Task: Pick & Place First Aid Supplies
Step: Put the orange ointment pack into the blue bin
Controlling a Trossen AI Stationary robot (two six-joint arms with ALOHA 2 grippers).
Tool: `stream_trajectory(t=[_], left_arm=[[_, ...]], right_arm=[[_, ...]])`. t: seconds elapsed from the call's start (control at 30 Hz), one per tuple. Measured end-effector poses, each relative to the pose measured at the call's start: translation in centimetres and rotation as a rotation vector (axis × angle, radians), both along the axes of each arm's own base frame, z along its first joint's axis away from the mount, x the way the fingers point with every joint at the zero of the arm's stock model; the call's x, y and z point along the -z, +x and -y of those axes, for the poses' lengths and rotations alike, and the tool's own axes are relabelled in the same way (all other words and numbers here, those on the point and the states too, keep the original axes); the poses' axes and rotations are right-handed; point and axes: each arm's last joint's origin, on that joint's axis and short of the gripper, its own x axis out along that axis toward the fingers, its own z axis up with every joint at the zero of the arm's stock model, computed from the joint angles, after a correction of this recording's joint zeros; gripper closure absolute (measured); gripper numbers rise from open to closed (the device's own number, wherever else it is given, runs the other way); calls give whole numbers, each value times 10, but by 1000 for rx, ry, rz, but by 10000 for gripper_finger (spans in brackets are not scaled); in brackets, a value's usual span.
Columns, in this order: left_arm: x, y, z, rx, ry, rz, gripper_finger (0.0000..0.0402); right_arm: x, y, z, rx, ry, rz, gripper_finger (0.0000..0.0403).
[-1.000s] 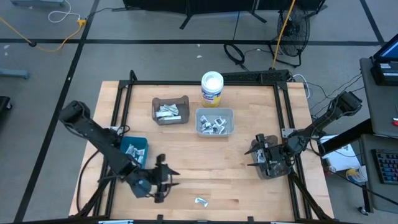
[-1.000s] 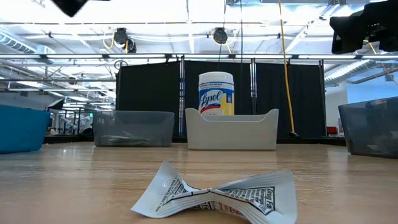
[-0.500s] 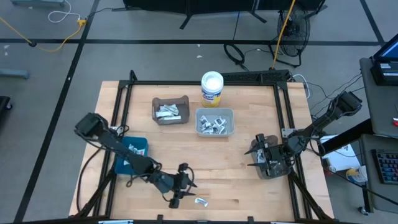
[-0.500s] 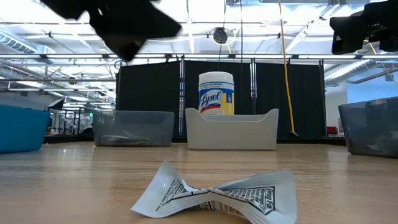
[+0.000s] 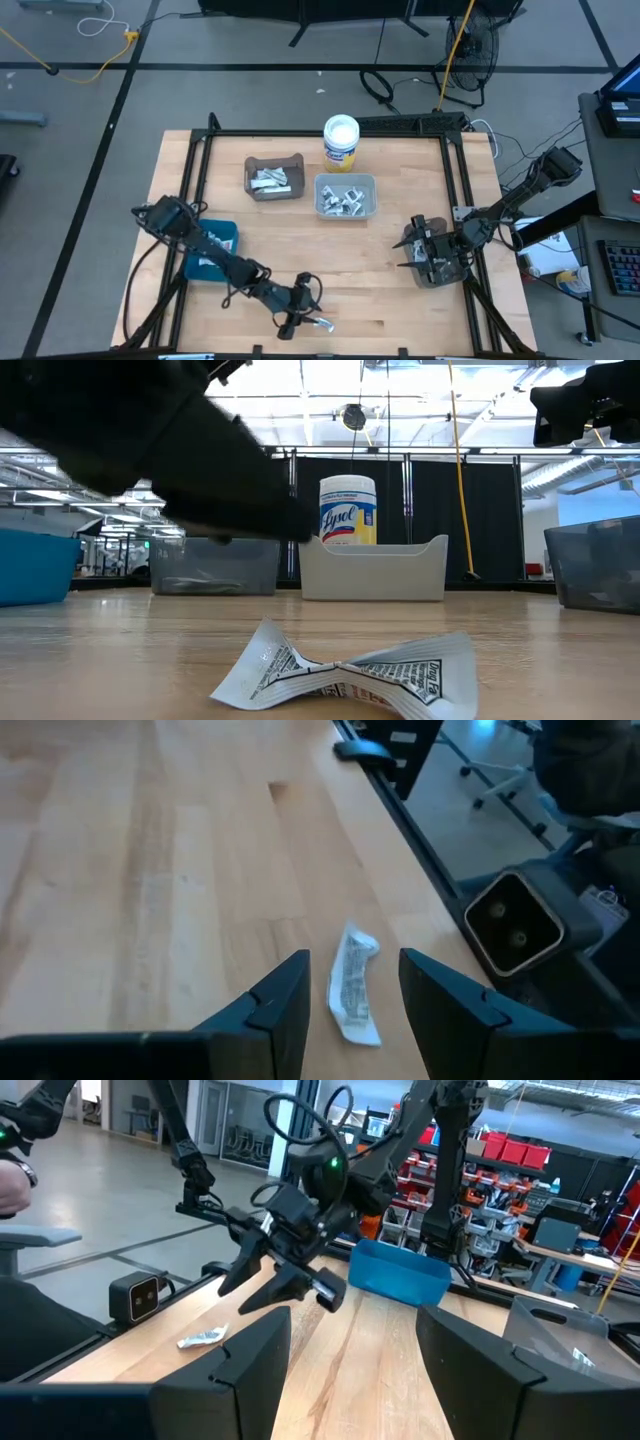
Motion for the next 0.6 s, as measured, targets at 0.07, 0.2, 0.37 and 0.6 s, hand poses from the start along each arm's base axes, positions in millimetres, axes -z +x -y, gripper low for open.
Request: stream_trajectory(t=[0.07,0.2,0.37,0.6], left_arm=[[6,0,2,5,3,-4,243],[13,1,5,10,-1,12,243],[13,1,4,-1,16,12,243],[14,1,3,5,35,17,243]], right_arm=[[0,0,0,0,0,0,190],[0,0,0,0,0,0,190],[0,0,0,0,1,0,190],[0,0,0,0,1,0,190]])
